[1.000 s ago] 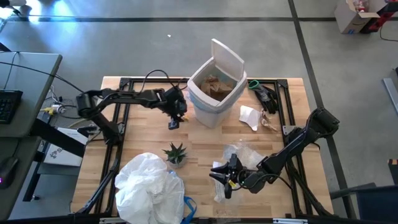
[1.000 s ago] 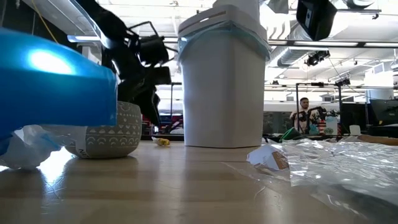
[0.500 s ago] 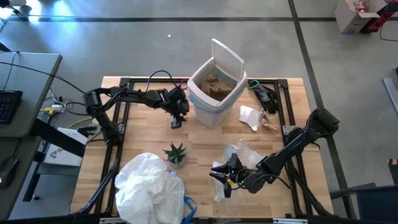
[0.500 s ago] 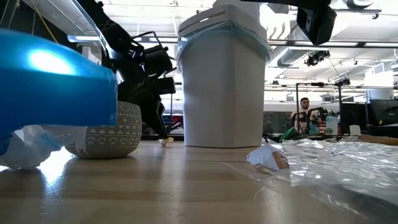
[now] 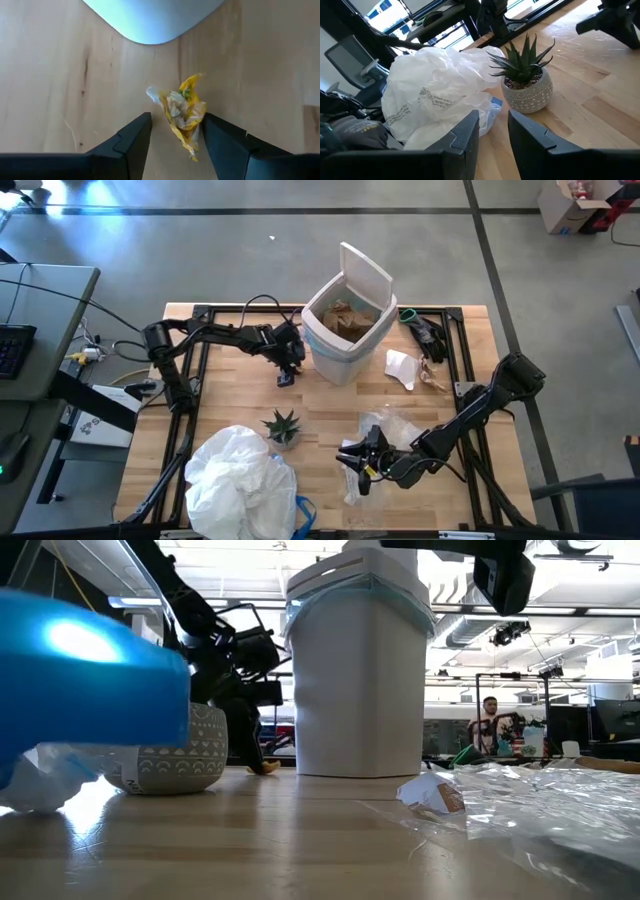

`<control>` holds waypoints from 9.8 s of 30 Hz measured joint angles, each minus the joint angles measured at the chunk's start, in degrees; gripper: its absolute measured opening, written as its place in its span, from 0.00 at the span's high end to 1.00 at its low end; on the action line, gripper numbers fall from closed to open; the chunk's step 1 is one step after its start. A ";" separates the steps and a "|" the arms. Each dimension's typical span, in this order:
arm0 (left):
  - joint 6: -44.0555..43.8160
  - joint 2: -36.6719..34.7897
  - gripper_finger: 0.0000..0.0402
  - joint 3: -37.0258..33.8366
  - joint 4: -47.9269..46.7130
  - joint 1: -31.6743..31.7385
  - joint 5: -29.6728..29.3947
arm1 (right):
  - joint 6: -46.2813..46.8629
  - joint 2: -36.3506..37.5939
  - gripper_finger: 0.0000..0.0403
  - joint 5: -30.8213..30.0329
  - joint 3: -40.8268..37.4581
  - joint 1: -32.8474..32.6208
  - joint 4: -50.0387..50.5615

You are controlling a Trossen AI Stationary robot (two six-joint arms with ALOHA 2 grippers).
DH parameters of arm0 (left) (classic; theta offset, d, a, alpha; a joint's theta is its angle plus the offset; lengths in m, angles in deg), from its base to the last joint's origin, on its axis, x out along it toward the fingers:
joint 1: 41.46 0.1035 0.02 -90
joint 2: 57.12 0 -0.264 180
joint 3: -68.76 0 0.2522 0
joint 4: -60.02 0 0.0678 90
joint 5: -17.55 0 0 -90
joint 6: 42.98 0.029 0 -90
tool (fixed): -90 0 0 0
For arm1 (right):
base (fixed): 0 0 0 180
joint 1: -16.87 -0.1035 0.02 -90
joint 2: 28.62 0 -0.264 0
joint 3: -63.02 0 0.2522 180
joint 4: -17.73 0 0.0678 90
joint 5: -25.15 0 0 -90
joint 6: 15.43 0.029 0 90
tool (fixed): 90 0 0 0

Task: Place trash/remove bag and relplace
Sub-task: Put the yellow plastic wrapper into the trash bin, then adjust the trash bin, then put the transparent plastic into the trash bin

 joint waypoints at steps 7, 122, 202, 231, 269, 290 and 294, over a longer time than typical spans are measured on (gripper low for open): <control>-1.17 2.22 0.77 0.16 1.57 -0.35 -0.78 | 0.00 0.01 0.78 0.00 0.00 0.00 0.02; -16.75 -22.85 0.58 53.95 -60.19 -17.98 -3.42 | 10.63 -9.35 0.78 21.80 19.17 -1.74 34.68; -29.63 -29.39 0.58 0.69 10.83 -48.41 -15.08 | 20.31 -27.67 1.00 29.67 52.69 -0.95 91.63; -29.19 -29.36 0.58 0.69 9.74 -49.92 -17.05 | 17.39 -27.56 1.00 14.96 69.81 1.15 107.51; -29.65 -29.36 0.58 0.69 9.75 -51.89 -16.46 | -42.03 -11.46 1.00 -14.88 81.37 38.57 83.16; -29.17 -29.36 0.58 0.69 9.73 -52.13 -15.36 | -28.26 -12.24 1.00 11.78 66.86 45.69 91.96; -29.47 -29.36 0.58 0.69 9.74 -52.13 -15.39 | -27.56 -12.36 1.00 15.34 67.51 46.81 91.88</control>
